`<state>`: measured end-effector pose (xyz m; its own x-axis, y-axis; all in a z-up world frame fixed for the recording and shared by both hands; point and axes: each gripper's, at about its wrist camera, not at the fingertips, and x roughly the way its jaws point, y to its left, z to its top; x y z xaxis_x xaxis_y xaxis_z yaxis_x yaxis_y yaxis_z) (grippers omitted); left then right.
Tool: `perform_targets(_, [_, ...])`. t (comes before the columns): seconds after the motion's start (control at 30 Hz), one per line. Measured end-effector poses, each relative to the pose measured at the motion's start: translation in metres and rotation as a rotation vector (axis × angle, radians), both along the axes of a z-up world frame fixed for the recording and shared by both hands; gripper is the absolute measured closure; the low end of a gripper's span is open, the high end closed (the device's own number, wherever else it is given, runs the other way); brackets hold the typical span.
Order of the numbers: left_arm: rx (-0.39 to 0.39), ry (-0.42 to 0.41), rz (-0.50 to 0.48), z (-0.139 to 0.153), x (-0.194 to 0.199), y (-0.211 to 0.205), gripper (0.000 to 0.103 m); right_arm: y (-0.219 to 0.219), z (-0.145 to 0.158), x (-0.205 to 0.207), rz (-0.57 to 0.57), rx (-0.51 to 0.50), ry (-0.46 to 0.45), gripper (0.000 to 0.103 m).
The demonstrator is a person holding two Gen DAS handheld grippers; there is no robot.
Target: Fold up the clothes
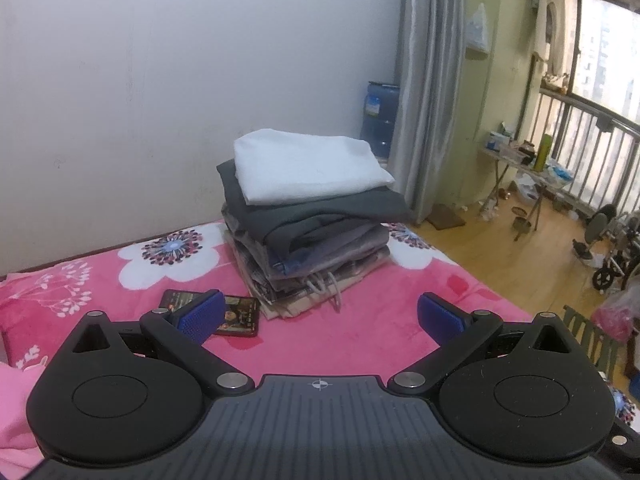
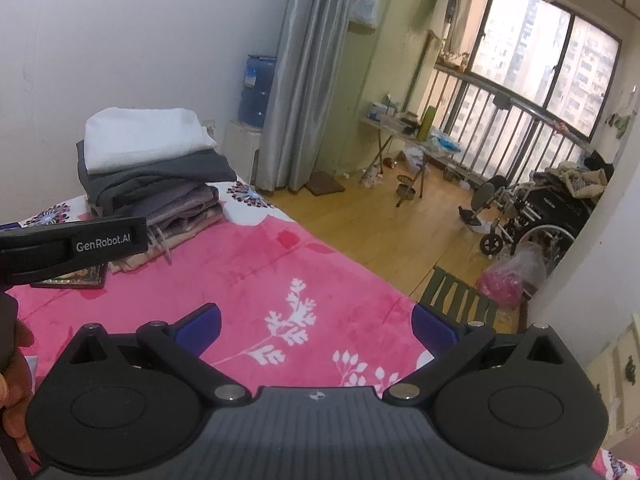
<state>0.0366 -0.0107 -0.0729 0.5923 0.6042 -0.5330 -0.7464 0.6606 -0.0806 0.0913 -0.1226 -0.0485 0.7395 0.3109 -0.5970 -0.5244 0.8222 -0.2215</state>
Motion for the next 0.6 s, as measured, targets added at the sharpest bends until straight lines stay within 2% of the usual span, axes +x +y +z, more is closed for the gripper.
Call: perform_targets(0.6, [0.037, 0.027, 0.031, 0.001, -0.002, -0.011, 0.000, -0.010, -0.006, 0.004, -0.023, 0.016, 0.084, 0.000])
